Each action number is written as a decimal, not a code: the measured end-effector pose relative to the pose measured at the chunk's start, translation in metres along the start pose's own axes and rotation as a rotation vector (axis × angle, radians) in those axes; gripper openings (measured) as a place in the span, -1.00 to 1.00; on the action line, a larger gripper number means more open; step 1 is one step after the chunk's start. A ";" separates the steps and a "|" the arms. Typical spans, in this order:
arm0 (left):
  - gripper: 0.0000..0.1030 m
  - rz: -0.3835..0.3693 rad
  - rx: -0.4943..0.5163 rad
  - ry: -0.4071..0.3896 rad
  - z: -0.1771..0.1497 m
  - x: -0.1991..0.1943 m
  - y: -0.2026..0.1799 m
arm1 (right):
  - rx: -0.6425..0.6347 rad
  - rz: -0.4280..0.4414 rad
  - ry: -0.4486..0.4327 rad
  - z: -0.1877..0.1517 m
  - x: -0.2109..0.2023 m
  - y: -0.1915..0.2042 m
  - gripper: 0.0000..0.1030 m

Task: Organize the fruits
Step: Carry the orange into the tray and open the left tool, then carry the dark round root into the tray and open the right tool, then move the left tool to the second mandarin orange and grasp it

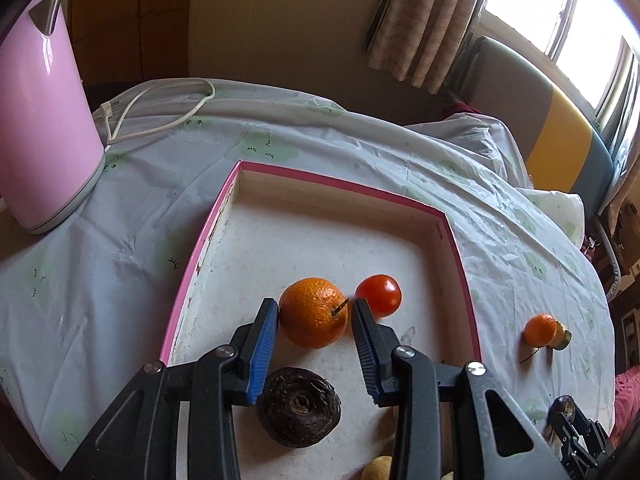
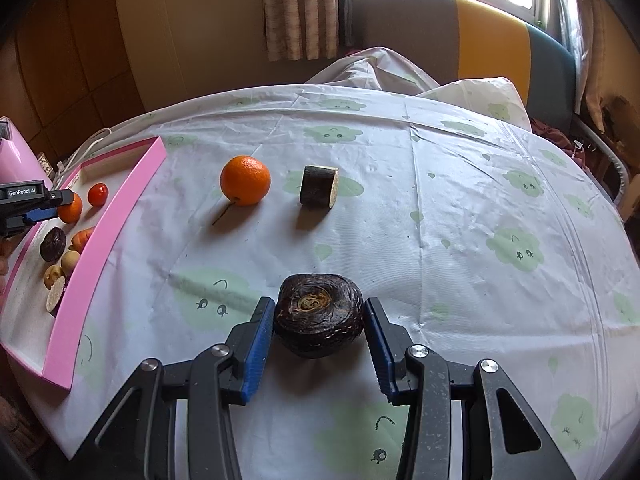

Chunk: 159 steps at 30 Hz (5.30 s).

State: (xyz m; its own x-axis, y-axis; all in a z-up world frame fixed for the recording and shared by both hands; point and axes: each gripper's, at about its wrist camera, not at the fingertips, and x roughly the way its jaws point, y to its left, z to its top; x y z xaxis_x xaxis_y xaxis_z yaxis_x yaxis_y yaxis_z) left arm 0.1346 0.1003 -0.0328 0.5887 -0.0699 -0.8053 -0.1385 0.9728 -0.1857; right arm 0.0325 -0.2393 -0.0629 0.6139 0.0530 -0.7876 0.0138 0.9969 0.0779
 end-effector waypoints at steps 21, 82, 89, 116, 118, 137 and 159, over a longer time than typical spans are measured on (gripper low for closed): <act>-0.26 -0.061 0.091 -0.097 -0.045 -0.071 -0.019 | -0.024 -0.028 0.008 0.001 -0.001 0.004 -0.11; -0.26 -0.039 0.034 -0.113 -0.076 -0.091 0.021 | -0.123 0.293 -0.032 0.050 -0.021 0.146 0.40; -0.26 -0.053 0.076 -0.120 -0.077 -0.095 0.007 | -0.066 0.189 -0.065 0.037 -0.033 0.106 0.47; -0.26 -0.138 0.292 -0.053 -0.083 -0.080 -0.081 | 0.120 -0.021 -0.071 0.005 -0.032 0.001 0.47; -0.26 -0.151 0.302 -0.036 -0.082 -0.076 -0.090 | 0.131 -0.029 -0.062 0.003 -0.030 -0.005 0.47; -0.25 -0.297 0.390 0.086 -0.048 -0.010 -0.190 | 0.159 -0.028 -0.034 0.001 -0.018 -0.026 0.47; -0.28 -0.227 0.381 0.110 -0.052 0.036 -0.201 | 0.194 -0.002 -0.012 0.012 -0.002 -0.049 0.47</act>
State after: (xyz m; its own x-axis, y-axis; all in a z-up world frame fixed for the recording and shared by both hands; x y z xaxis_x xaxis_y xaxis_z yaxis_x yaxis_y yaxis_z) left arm 0.1421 -0.1096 -0.0536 0.4798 -0.2937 -0.8268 0.2992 0.9406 -0.1606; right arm 0.0401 -0.2894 -0.0575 0.6230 0.0496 -0.7807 0.1659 0.9669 0.1939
